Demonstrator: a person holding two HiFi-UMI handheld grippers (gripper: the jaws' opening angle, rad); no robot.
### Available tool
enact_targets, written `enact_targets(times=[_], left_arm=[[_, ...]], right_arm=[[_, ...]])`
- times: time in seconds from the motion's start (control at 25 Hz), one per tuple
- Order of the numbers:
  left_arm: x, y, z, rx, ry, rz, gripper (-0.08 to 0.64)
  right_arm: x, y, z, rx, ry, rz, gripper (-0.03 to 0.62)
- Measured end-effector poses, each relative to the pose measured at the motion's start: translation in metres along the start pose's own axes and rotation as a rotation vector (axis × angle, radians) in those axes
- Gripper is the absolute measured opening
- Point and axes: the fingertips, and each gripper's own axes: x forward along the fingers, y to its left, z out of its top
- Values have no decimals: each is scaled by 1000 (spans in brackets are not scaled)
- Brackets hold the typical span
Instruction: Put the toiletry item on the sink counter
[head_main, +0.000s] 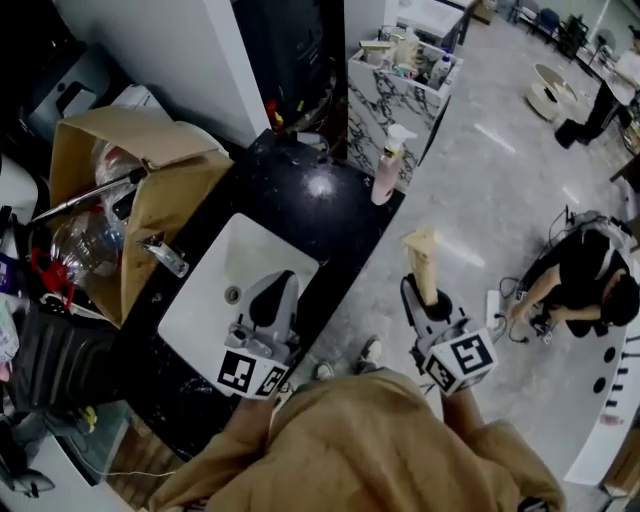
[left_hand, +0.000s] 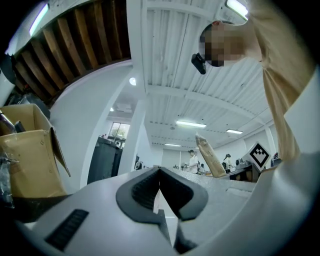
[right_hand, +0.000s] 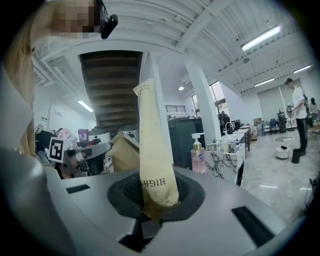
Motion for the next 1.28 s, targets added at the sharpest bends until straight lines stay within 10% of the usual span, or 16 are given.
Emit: enact_targets(times=[1.28], left_arm=[[-13,40,-12,51,32,291,3]], right_arm=[[207,-46,-73,-162,330,208,44]])
